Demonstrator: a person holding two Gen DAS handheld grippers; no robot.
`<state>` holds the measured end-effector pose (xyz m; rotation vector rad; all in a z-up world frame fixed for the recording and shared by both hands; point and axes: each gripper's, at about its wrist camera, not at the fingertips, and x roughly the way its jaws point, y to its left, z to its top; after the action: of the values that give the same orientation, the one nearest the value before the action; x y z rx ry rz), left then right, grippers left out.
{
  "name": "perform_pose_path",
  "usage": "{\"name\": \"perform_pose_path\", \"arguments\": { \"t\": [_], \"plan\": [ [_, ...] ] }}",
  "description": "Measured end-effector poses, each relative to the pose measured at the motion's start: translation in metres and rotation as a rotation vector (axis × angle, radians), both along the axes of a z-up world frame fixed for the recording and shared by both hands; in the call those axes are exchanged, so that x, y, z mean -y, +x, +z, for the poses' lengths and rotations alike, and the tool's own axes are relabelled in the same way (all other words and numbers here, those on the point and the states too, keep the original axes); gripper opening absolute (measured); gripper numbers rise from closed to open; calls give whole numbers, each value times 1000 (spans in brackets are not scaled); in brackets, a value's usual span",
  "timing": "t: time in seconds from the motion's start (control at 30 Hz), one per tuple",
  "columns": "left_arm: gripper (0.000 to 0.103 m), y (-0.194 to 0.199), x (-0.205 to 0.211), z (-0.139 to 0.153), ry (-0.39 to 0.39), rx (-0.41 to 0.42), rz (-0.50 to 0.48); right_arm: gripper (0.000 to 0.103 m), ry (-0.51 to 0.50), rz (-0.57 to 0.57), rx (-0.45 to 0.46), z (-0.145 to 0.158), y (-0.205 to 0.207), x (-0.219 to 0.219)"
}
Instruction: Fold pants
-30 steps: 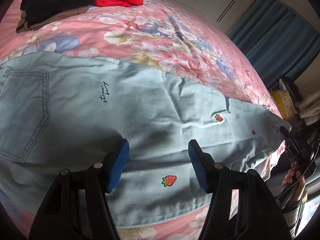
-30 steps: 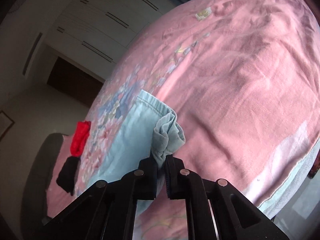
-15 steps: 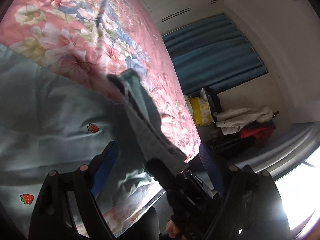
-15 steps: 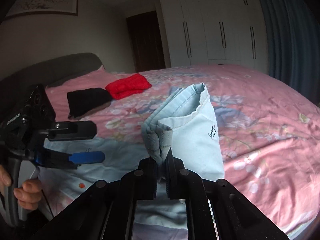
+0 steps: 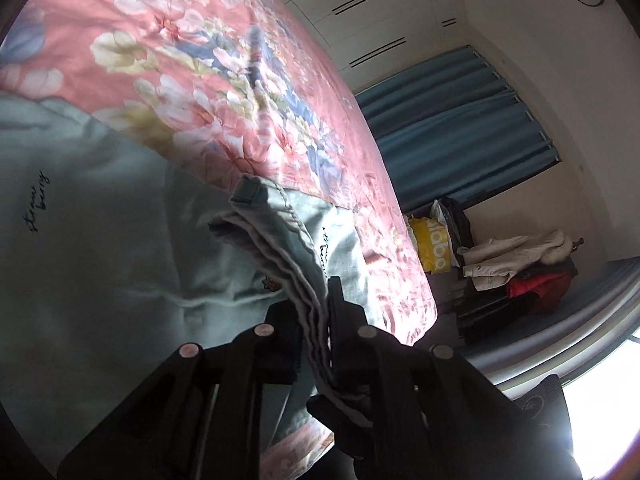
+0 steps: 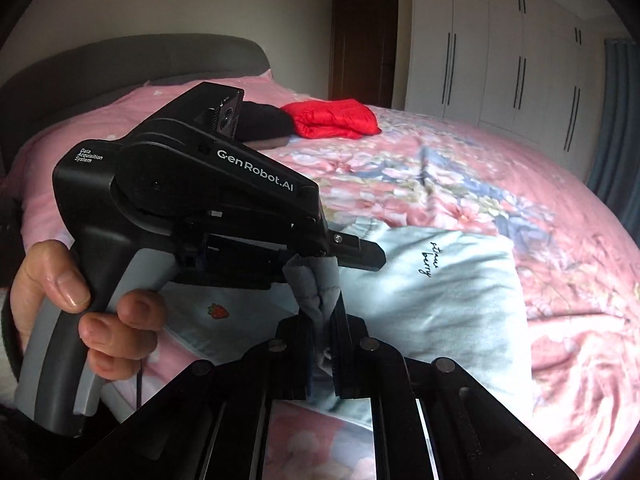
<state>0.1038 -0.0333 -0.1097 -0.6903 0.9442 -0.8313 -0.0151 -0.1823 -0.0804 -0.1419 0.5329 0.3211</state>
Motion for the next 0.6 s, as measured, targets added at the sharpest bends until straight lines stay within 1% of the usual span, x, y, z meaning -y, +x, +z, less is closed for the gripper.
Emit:
{"name": "perform_pose_path", "arguments": {
  "t": [0.1, 0.17, 0.23, 0.27, 0.37, 0.4, 0.43, 0.47, 0.5, 0.57, 0.6],
  "plan": [
    [8, -5, -24, 10, 44, 62, 53, 9, -19, 38, 46, 10, -2, -17],
    [8, -9, -39, 14, 102, 94, 91, 9, -12, 78, 61, 15, 0, -29],
    [8, -11, -53, 10, 159, 107, 121, 9, -2, 121, 67, 19, 3, -43],
    [8, -12, -59, 7, 197, 112, 138, 9, -2, 143, 66, 20, 5, -50],
    [8, -14, -68, -9, 351, 116, 181, 9, -7, 205, 49, 15, 9, -76],
    [11, -13, -69, -18, 404, 112, 188, 9, -17, 221, 36, 9, 11, -84],
    [16, -13, -69, -25, 468, 113, 206, 9, -25, 232, 14, 3, 15, -90],
    [19, -11, -74, -35, 514, 103, 217, 9, -29, 243, -21, -4, 19, -96],
    [19, -9, -77, -42, 531, 81, 221, 10, -34, 252, -59, -13, 21, -102],
    [21, -9, -86, -47, 503, 65, 231, 26, -29, 272, -159, -30, 30, -107],
    [22, -10, -89, -45, 502, 70, 237, 28, -15, 282, -200, -36, 33, -108]
  ]
}}
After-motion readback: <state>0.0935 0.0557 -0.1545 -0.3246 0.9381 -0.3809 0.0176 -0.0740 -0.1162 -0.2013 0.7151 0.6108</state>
